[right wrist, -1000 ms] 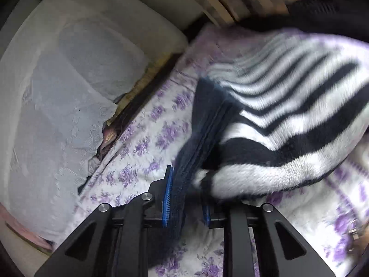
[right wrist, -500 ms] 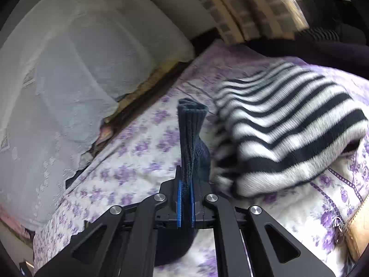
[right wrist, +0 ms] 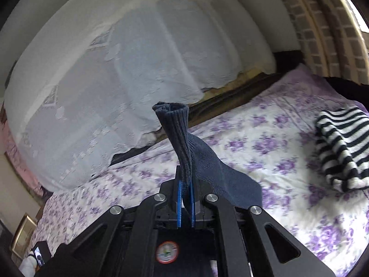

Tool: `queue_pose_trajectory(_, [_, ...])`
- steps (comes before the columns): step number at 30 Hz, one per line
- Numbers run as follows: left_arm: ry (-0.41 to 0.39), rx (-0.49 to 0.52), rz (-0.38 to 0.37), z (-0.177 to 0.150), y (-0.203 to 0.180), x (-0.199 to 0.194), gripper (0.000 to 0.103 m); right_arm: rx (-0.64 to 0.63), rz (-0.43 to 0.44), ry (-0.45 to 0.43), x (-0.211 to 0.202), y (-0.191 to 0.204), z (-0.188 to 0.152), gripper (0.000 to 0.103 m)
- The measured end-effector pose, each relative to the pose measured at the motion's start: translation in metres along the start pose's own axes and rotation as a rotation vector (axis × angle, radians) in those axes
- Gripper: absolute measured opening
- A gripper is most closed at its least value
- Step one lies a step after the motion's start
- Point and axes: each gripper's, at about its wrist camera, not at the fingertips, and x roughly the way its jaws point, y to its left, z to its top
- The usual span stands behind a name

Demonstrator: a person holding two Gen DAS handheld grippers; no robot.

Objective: Fold small clothes
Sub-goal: 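Lift the sleeve with the right tool and carry it across the cardigan body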

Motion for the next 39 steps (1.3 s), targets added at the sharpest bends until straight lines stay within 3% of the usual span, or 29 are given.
queue_pose_trajectory(16, [0.009,-0.100,-0.015,0.011,0.025,0.001,0.098,-0.186,0.178,0.211,0.067,0.142,-0.089,0.006])
queue_pose_trajectory(23, [0.033,-0.130,-0.031,0.012,0.032,0.008,0.098,-0.256,0.159,0.351,0.105,0.159,-0.142,0.006])
queue_pose_trajectory(32, [0.040,-0.124,-0.030,0.013,0.031,0.010,0.098,-0.285,0.150,0.526,0.130,0.156,-0.173,0.007])
queue_pose_trajectory(36, [0.048,-0.121,-0.035,0.013,0.031,0.013,0.098,-0.291,0.154,0.585,0.135,0.155,-0.179,0.012])
queue_pose_trajectory(37, [0.048,-0.116,-0.039,0.014,0.031,0.012,0.098,-0.302,0.174,0.600,0.132,0.156,-0.178,0.017])
queue_pose_trajectory(38, [0.048,-0.112,-0.041,0.014,0.032,0.013,0.098,-0.312,0.194,0.609,0.129,0.158,-0.178,0.031])
queue_pose_trajectory(39, [0.046,-0.110,-0.042,0.015,0.032,0.012,0.098,-0.326,0.208,0.609,0.123,0.159,-0.176,0.038])
